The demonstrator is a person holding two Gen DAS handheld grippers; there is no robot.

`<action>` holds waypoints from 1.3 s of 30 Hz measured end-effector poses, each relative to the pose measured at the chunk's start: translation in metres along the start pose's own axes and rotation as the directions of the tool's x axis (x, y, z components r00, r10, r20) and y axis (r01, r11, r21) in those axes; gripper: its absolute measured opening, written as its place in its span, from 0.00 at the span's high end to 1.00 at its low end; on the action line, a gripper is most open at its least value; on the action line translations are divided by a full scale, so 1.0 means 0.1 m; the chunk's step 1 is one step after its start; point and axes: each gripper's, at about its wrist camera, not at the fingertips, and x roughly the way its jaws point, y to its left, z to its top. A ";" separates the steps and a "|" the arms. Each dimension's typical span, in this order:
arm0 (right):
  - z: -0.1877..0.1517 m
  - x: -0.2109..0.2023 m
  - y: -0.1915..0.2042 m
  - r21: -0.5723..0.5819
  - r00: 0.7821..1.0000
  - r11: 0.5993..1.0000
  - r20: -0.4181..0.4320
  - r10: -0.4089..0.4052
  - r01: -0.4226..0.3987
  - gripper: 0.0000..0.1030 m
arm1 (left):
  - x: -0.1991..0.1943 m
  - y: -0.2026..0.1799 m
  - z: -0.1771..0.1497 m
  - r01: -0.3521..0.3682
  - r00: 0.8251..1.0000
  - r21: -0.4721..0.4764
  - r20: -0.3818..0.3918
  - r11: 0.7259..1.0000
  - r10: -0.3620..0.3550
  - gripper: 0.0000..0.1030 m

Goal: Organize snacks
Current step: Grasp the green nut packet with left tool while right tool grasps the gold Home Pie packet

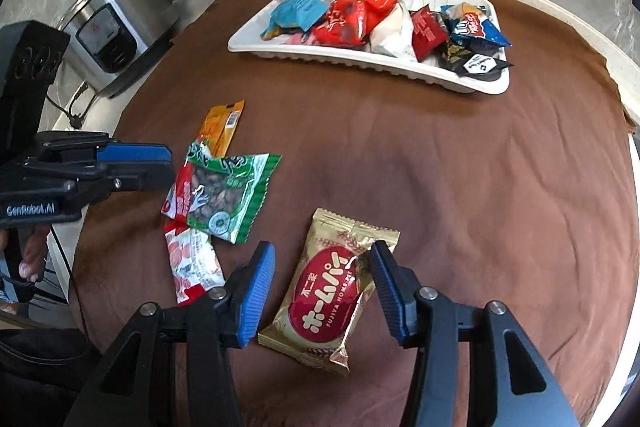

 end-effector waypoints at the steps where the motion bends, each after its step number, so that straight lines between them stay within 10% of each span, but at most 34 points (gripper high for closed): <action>1: -0.01 0.00 0.00 -0.001 1.000 1.000 -0.001 -0.003 0.003 0.48 | 0.01 -0.02 0.04 0.001 1.000 0.008 -0.003 1.000 -0.001 0.73; 8: -0.04 -0.01 0.01 -0.010 0.999 0.999 -0.006 -0.042 0.042 0.48 | 0.14 -0.21 0.11 -0.027 1.000 0.078 -0.010 0.997 0.028 0.54; 23: -0.05 0.06 0.07 -0.039 0.997 0.997 -0.012 -0.071 0.071 0.44 | 0.42 -0.50 0.25 -0.193 0.980 0.311 0.007 0.931 0.201 0.50; 31: -0.06 0.04 0.04 -0.029 0.999 0.998 -0.003 -0.052 0.051 0.43 | 0.38 -0.58 0.24 -0.213 0.974 0.515 0.046 0.830 0.221 0.50; 39: -0.07 0.03 0.03 -0.031 0.999 0.999 0.001 -0.039 0.039 0.40 | 0.48 -0.75 0.13 -0.183 0.973 0.756 0.048 0.628 0.226 0.47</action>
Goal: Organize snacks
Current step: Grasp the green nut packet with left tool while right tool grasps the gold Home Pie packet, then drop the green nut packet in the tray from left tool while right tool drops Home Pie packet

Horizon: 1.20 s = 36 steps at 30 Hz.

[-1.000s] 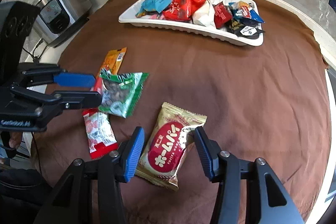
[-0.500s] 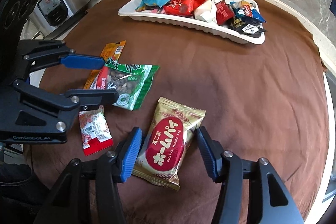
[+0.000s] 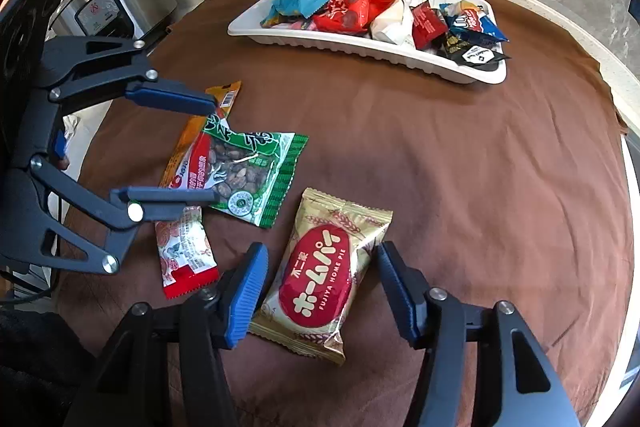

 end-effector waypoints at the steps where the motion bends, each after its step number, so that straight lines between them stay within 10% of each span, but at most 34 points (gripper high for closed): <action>1: 0.00 0.00 0.00 -0.001 1.000 1.000 0.000 0.001 -0.001 0.40 | 0.02 -0.01 0.01 0.015 1.000 0.022 -0.001 1.000 -0.015 0.46; 14: -0.01 0.00 0.08 -0.048 0.999 0.998 0.011 -0.031 0.031 0.39 | 0.35 0.19 0.09 0.147 0.989 -0.030 -0.018 0.989 -0.148 0.39; 19: 0.01 -0.01 0.06 -0.068 0.997 0.995 0.024 -0.069 0.070 0.62 | 0.38 0.28 0.07 0.207 0.978 -0.089 0.000 0.974 -0.208 0.53; 25: 0.03 -0.07 -0.04 -0.020 0.999 1.000 0.036 -0.023 0.023 0.65 | 0.40 0.35 0.07 0.213 0.977 -0.147 0.013 0.966 -0.213 0.61; 36: 0.77 -0.41 -0.54 0.112 0.977 0.992 0.207 0.038 -0.063 0.66 | 0.20 1.26 0.14 0.264 0.962 -0.410 0.180 0.873 -0.206 0.61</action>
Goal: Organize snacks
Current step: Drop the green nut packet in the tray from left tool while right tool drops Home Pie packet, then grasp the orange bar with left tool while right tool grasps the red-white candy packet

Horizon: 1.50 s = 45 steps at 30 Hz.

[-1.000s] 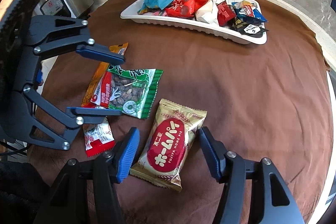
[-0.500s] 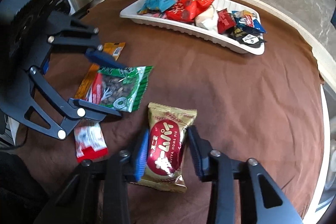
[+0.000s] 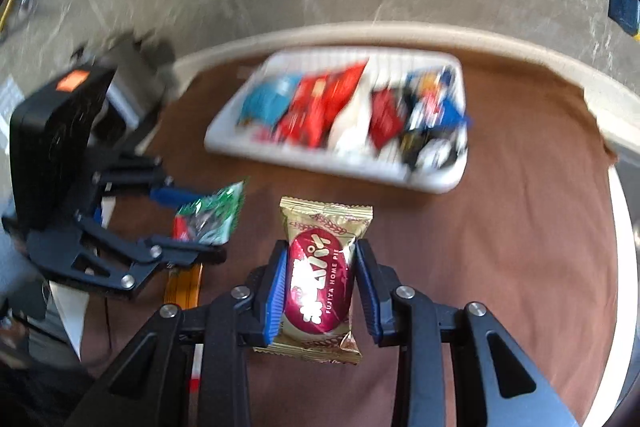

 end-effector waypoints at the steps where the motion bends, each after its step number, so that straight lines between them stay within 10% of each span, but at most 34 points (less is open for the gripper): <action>1: 0.11 0.00 -0.04 0.009 1.000 1.000 0.022 -0.004 0.004 0.65 | -0.04 0.08 0.06 -0.009 1.000 -0.019 0.019 1.000 0.009 0.61; 13: 0.95 0.55 -0.42 0.003 0.993 0.995 0.054 -0.101 0.101 0.64 | -0.01 1.01 0.88 -0.118 0.979 -0.230 0.138 0.966 0.152 0.55; 23: 0.92 0.34 -0.39 -0.036 0.985 0.992 0.133 -0.114 0.119 0.54 | 0.07 1.27 0.97 -0.145 0.968 -0.306 0.155 0.941 0.199 0.46; 31: 0.54 0.00 -0.07 -0.125 0.991 0.992 0.133 -0.011 0.028 0.49 | -0.30 1.05 0.65 -0.130 0.962 -0.335 0.187 0.933 0.201 0.44; 45: -0.67 0.07 0.94 -0.351 0.976 0.916 -0.166 0.143 -0.194 0.49 | -0.28 0.37 -0.55 -0.111 0.993 -0.383 0.003 0.917 0.121 0.44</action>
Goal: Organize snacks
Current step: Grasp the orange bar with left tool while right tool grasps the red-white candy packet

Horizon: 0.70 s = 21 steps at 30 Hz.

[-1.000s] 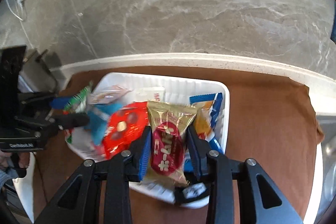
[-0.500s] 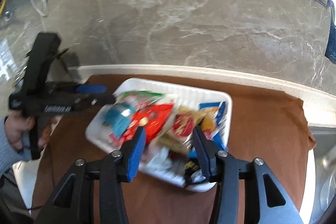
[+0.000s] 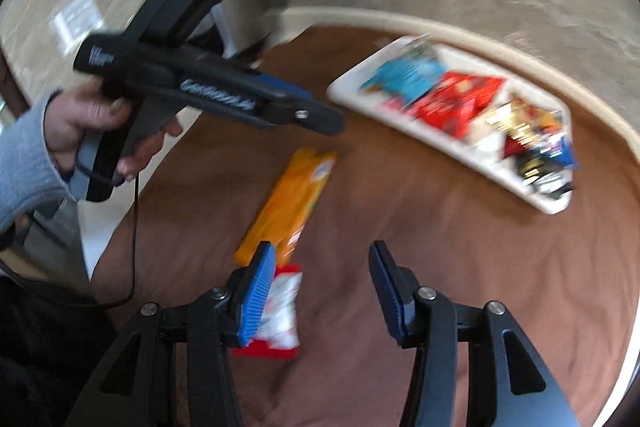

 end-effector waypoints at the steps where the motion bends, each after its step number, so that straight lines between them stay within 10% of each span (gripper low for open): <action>1: -0.03 0.05 0.08 -0.023 1.000 1.000 -0.018 -0.002 0.001 0.49 | 0.00 0.00 -0.08 0.002 1.000 -0.011 -0.008 1.000 -0.002 0.44; 21: -0.31 0.35 0.43 -0.146 0.988 0.985 -0.113 -0.104 0.087 0.60 | 0.21 -0.20 -0.49 -0.054 0.993 -0.061 -0.105 0.997 0.048 0.43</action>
